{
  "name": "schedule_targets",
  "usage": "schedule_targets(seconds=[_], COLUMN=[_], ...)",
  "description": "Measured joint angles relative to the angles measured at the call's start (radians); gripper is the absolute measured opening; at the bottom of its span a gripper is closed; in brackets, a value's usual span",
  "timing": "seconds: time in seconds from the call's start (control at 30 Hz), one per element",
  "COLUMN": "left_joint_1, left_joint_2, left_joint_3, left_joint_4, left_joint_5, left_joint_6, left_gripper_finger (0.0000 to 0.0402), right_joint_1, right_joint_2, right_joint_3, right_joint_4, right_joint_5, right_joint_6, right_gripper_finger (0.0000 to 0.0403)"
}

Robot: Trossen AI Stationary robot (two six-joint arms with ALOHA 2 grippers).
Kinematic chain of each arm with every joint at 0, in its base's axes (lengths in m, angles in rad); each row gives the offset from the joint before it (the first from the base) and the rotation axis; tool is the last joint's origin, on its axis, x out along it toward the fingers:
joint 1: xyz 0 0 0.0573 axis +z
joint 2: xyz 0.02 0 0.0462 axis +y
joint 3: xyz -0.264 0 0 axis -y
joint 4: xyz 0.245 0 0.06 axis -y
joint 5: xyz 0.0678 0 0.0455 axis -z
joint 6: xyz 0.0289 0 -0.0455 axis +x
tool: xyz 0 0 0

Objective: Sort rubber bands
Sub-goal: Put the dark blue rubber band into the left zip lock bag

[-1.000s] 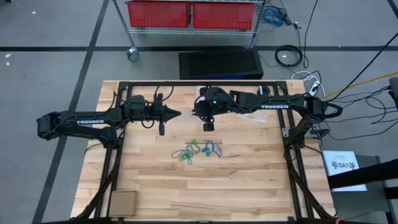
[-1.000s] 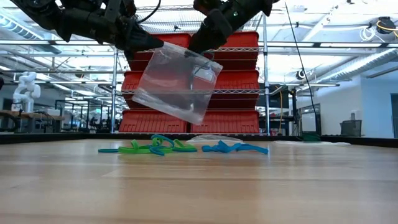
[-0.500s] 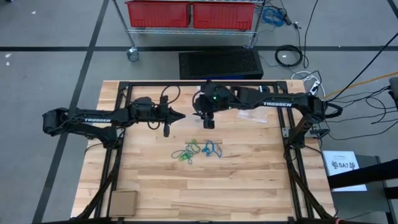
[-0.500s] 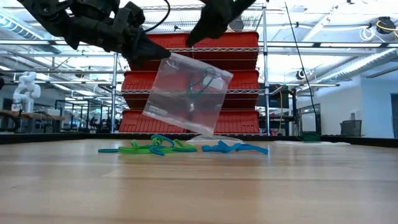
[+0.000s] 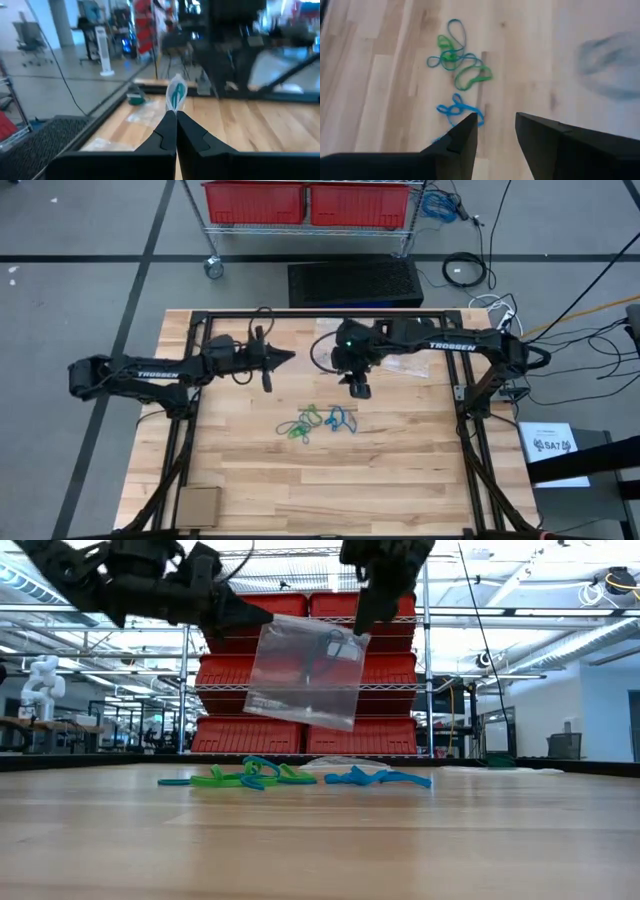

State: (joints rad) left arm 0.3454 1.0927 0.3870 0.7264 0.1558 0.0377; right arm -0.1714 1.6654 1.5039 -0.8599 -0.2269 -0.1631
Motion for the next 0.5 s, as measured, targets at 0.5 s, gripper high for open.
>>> schedule_targets(seconds=[0.5], left_joint_1=[0.086], left_joint_2=[0.0], left_joint_3=[-0.098], left_joint_4=[0.128], left_joint_5=[0.0], left_joint_6=[-0.051], left_gripper_finger=[0.0001], right_joint_1=[0.149], right_joint_2=[0.057], right_joint_3=[-0.399], right_joint_4=[0.773], right_joint_5=[-0.01], right_joint_6=[0.088], right_gripper_finger=[0.0196])
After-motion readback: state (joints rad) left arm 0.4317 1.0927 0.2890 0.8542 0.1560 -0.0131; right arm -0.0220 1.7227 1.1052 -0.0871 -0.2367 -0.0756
